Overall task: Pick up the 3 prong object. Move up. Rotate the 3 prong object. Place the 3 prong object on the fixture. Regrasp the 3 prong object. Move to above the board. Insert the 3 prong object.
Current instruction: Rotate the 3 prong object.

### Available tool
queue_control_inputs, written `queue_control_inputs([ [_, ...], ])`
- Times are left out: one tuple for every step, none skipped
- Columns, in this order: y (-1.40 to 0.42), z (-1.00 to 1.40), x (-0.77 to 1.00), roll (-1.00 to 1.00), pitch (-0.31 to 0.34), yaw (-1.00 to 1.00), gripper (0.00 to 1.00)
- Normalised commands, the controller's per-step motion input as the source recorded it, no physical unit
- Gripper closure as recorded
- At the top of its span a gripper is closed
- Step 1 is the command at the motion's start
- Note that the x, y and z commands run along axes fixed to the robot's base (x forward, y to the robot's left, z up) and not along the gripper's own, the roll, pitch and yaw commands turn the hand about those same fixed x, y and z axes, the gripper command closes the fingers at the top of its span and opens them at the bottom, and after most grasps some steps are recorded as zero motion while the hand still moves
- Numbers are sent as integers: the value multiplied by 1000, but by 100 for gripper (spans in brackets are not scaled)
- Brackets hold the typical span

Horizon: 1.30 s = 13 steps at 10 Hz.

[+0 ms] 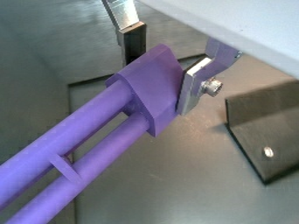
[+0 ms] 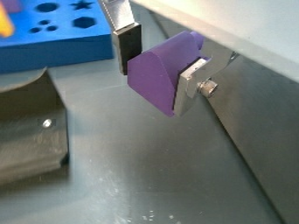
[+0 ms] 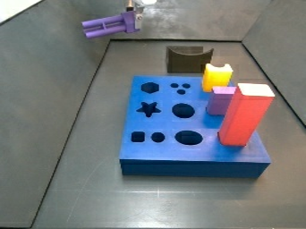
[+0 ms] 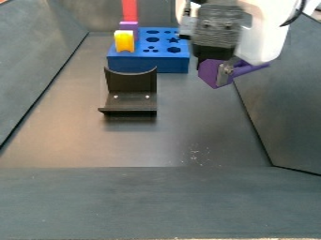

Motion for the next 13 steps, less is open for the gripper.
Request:
queue_control_inputs([
  [11,15,-11,-4,-3,-1000,100],
  [11,15,-11,-5,-3,-1000,100],
  [11,15,-11,-5,-3,-1000,100],
  [11,15,-12,-5,-3,-1000,100],
  [11,15,-12,-5,-3,-1000,100],
  [11,15,-12,-6,-3,-1000,100],
  [11,15,-12,-6,-3,-1000,100],
  [10,15,-12,-6,-3,-1000,100],
  [10,15,-12,-6,-4,-1000,100],
  [10,14,-12,-7,-4,-1000,100],
  [10,14,-12,-7,-4,-1000,100],
  [10,14,-12,-7,-4,-1000,100],
  [10,14,-12,-8,-4,-1000,100],
])
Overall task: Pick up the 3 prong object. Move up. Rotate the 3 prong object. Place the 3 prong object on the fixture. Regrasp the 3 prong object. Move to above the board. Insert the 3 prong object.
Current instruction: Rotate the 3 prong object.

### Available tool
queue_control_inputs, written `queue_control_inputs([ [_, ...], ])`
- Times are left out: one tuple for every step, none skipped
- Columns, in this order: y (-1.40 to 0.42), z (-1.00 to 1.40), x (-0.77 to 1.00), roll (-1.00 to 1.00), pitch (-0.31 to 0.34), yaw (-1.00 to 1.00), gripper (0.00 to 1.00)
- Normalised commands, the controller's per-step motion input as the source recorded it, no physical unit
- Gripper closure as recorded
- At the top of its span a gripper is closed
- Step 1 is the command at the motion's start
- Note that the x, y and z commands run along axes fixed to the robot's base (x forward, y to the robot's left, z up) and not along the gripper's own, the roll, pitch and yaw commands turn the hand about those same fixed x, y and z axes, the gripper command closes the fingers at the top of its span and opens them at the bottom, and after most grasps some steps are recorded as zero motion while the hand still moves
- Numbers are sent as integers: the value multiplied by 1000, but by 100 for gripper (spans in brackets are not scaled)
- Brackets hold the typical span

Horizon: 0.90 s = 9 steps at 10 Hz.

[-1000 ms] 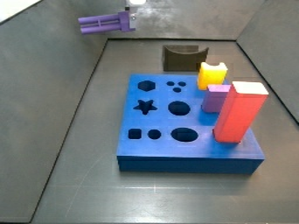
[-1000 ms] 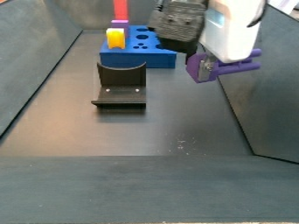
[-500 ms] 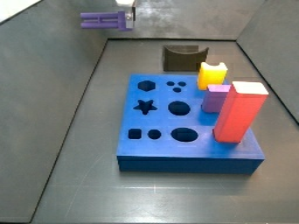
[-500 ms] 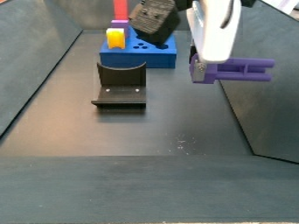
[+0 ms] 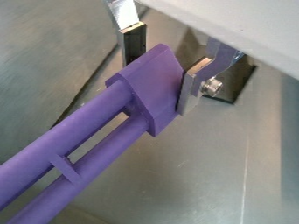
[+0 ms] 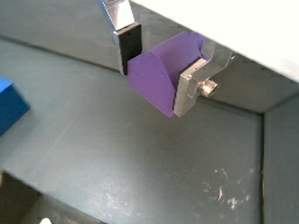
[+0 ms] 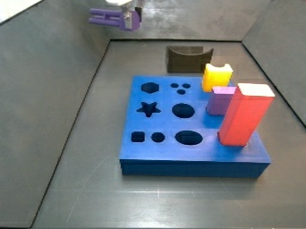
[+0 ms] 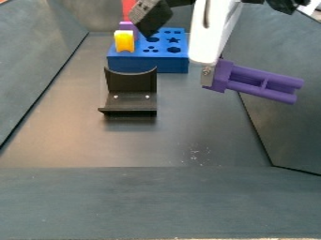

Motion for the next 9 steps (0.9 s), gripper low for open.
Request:
queue_control_inputs([
  [10,14,-12,-8,-5,-1000,100],
  [10,14,-12,-9,-5,-1000,100],
  [10,14,-12,-9,-5,-1000,100],
  [10,14,-12,-10,-6,-1000,100],
  [11,14,-12,-11,-6,-1000,100],
  [11,14,-12,-12,-6,-1000,100],
  [11,14,-12,-13,-7,-1000,100],
  [11,14,-12,-14,-8,-1000,100],
  [11,13,-12,-17,-9,-1000,100],
])
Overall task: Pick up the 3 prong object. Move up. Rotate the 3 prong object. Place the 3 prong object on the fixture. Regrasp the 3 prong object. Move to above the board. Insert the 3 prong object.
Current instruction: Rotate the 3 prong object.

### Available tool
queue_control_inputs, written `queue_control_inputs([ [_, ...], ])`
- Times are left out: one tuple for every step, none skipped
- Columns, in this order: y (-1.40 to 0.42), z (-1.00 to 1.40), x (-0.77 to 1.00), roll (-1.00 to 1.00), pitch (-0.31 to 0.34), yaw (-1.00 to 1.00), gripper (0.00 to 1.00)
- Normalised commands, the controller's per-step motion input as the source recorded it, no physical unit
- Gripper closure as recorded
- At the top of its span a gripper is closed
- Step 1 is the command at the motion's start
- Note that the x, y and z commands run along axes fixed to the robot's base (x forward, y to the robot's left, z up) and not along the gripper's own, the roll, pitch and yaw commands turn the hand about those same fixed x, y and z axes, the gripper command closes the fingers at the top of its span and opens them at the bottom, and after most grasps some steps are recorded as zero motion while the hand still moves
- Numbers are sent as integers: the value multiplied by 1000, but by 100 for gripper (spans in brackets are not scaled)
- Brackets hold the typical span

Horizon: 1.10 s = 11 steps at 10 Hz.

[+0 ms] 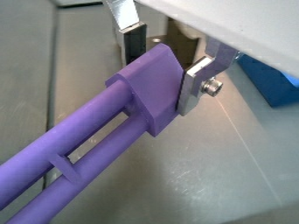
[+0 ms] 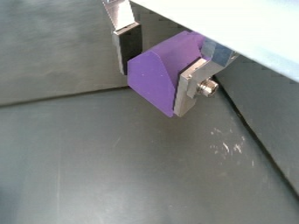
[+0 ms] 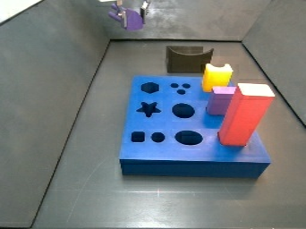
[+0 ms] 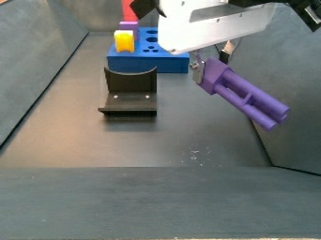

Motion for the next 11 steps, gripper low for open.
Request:
queue_control_inputs([
  [11,13,-12,-19,-10,-1000,100],
  [11,13,-12,-20,-11,-1000,100],
  [11,13,-12,-26,-14,-1000,100],
  [11,13,-12,-29,-15,-1000,100],
  [11,13,-12,-39,-21,-1000,100],
  [11,13,-12,-40,-21,-781,100],
  [11,13,-12,-40,-21,-481,100],
  [11,13,-12,-40,-21,-361,100],
  [11,13,-13,-40,-20,-213,100],
  [0,-1000,0,0,0,0,100],
  [4,-1000,16,4,-14,31,100],
])
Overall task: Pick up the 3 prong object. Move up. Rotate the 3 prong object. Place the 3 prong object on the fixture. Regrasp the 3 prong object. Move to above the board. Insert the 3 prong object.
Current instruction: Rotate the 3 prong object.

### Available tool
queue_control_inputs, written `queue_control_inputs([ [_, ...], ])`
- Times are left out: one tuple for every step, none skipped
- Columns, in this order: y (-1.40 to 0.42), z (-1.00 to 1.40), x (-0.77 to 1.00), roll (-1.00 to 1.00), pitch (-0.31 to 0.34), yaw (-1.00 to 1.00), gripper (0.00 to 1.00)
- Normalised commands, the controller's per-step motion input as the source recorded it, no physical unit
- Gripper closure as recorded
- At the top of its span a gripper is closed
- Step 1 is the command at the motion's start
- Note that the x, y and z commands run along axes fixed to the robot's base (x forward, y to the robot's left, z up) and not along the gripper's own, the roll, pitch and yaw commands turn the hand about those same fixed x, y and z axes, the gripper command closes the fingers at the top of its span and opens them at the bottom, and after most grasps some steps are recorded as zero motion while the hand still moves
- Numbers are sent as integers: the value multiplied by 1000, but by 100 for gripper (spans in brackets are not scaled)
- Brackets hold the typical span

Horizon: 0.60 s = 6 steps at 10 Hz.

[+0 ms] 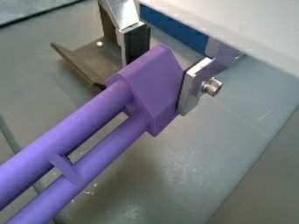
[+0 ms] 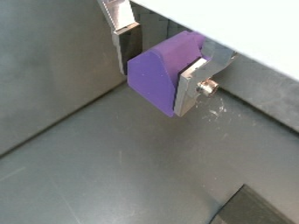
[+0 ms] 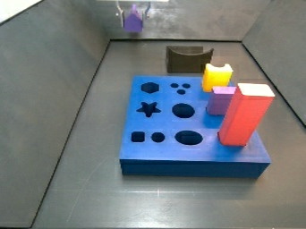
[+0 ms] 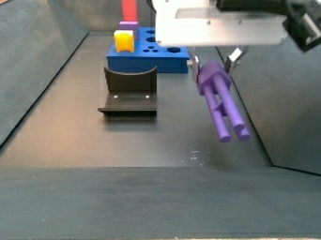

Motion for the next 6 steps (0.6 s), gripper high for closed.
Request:
queue_control_inputs([
  [6,-1000,25,4,-14,31,100],
  [8,-1000,29,5,-15,26,100],
  [9,-1000,33,5,-11,20,100],
  [11,-1000,38,5,-10,17,100],
  [14,-862,48,4,-3,13,100],
  [15,-757,50,4,-1,11,100],
])
